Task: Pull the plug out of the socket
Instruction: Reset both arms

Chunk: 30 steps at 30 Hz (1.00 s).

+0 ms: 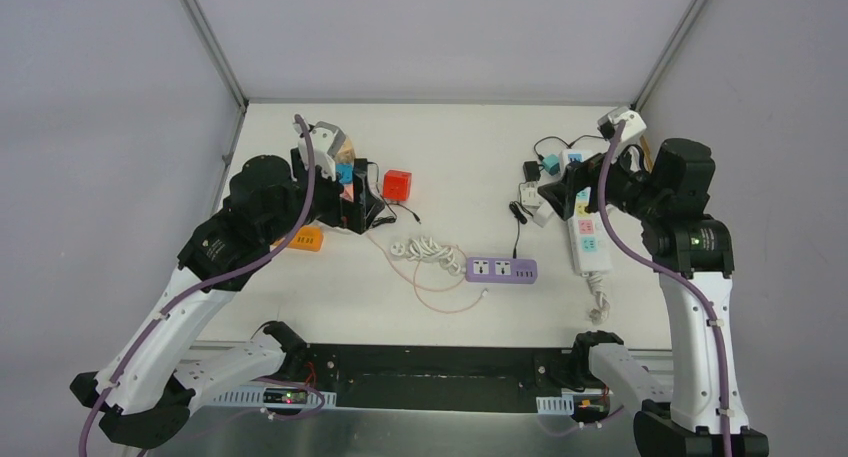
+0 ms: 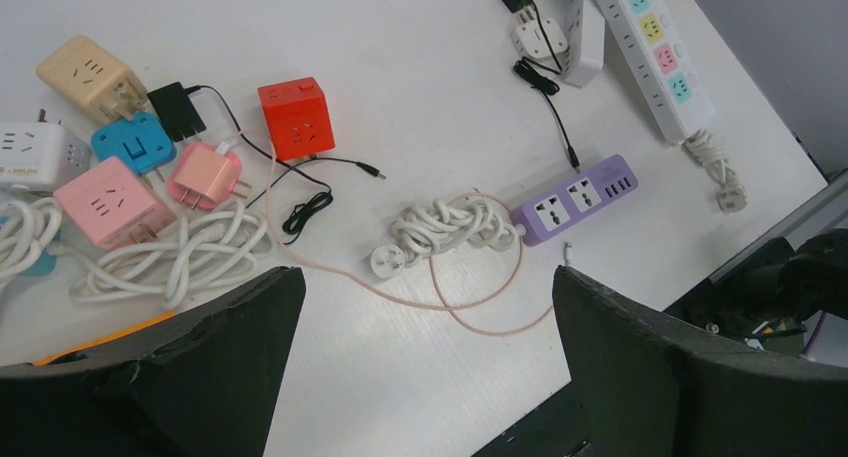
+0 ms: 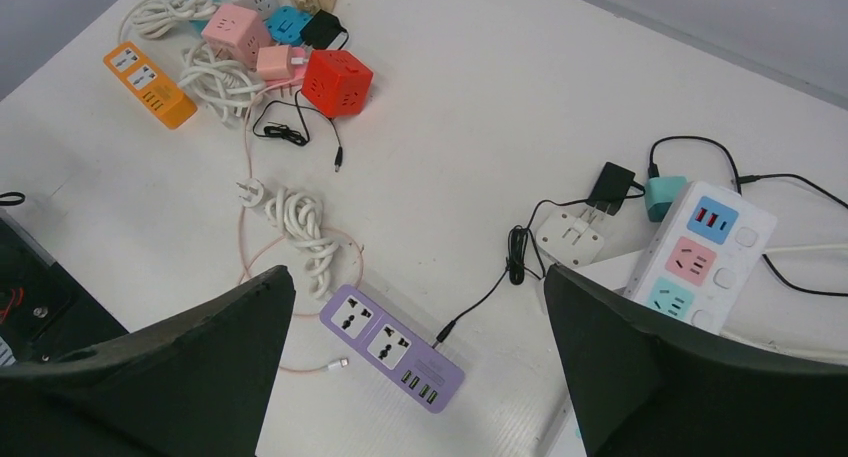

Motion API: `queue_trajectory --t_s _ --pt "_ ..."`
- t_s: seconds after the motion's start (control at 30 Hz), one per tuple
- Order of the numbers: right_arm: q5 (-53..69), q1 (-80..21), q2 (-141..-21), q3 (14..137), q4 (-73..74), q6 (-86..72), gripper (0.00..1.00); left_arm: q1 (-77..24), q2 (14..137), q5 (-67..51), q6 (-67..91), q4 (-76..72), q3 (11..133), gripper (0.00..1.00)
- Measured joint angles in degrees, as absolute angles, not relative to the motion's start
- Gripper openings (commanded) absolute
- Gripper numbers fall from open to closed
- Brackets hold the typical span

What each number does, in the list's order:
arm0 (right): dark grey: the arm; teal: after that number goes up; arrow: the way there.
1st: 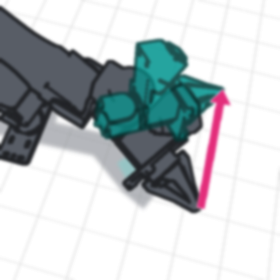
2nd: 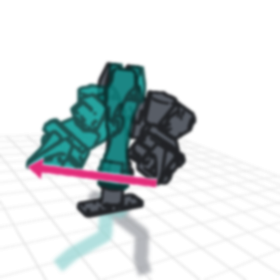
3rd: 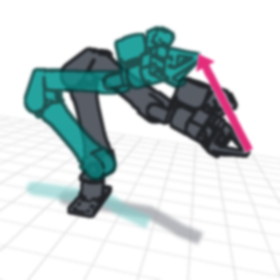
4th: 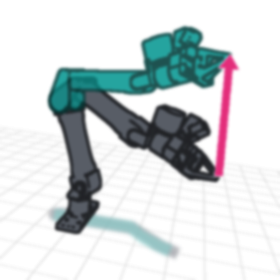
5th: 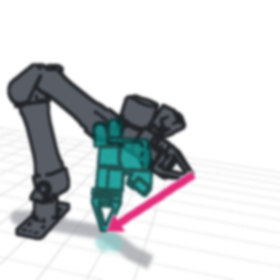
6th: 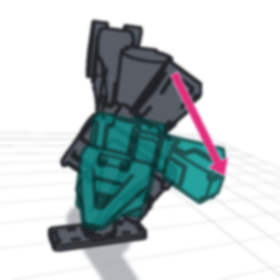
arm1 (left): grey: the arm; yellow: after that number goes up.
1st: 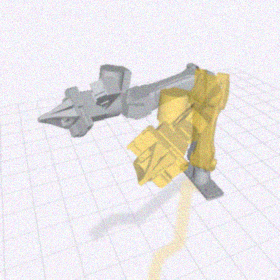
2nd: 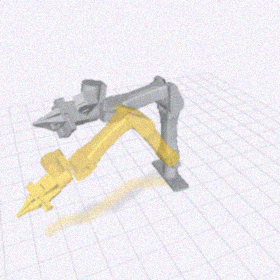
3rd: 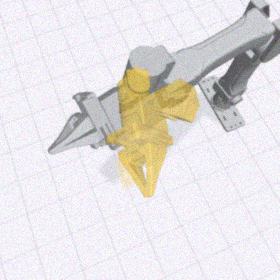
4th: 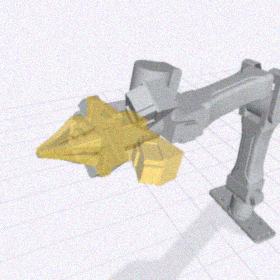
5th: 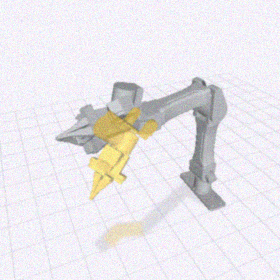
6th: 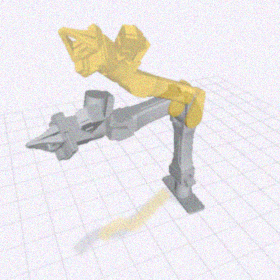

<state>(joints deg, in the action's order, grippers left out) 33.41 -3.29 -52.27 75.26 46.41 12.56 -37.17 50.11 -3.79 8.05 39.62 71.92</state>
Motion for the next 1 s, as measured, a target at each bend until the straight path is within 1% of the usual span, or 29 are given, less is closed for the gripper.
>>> queue_trajectory --t_s 0.3,0.57,1.0 --pt "32.7 -2.5 -53.9 72.9 43.4 8.6 1.0 -37.2 50.1 -3.8 8.4 39.8 70.0 0.99" --pt "27.7 -2.1 -53.9 72.9 41.3 4.9 1.0 -37.2 50.1 -3.7 8.4 39.9 69.9 0.99" --pt "27.7 -0.8 -54.9 72.9 40.9 3.9 1.0 -37.2 50.9 -2.4 7.5 40.0 69.9 0.99"
